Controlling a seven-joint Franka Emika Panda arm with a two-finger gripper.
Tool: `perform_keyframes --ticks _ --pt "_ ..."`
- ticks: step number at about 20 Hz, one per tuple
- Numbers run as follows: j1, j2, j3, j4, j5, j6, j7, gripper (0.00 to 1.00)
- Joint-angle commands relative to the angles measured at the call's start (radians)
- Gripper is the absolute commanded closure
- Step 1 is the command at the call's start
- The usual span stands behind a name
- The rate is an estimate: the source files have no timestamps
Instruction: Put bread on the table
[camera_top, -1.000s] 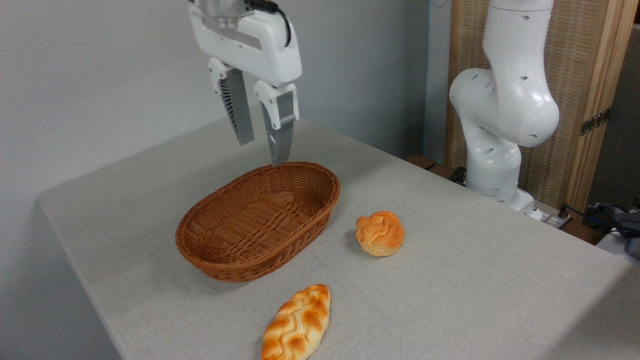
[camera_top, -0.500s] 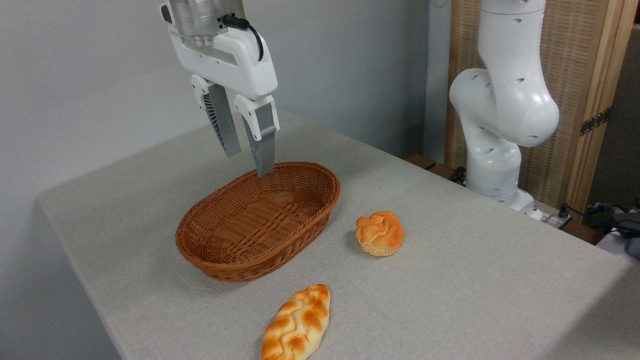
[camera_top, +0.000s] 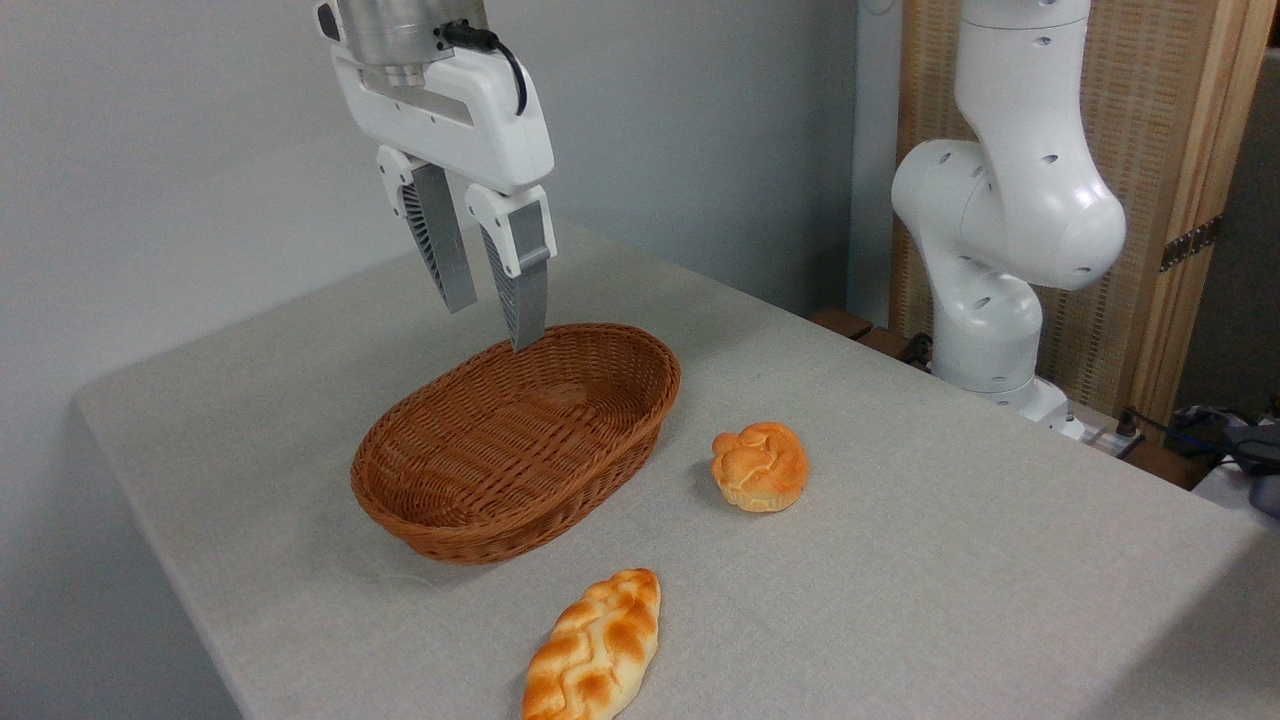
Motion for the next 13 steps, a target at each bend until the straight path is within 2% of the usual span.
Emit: perform_keyframes --ticks 1,7,9,13 --pt "0.009 -0.011 0.001 0.010 0.014 -0.035 0.070 0.00" --pt "0.010 -0.009 0.005 0.010 0.014 -0.035 0.051 0.00" --pt "0.010 -0.009 0.005 0.010 0.014 -0.033 0.004 0.00" --pt "0.010 -0.009 0.005 0.010 0.014 -0.035 0.004 0.00"
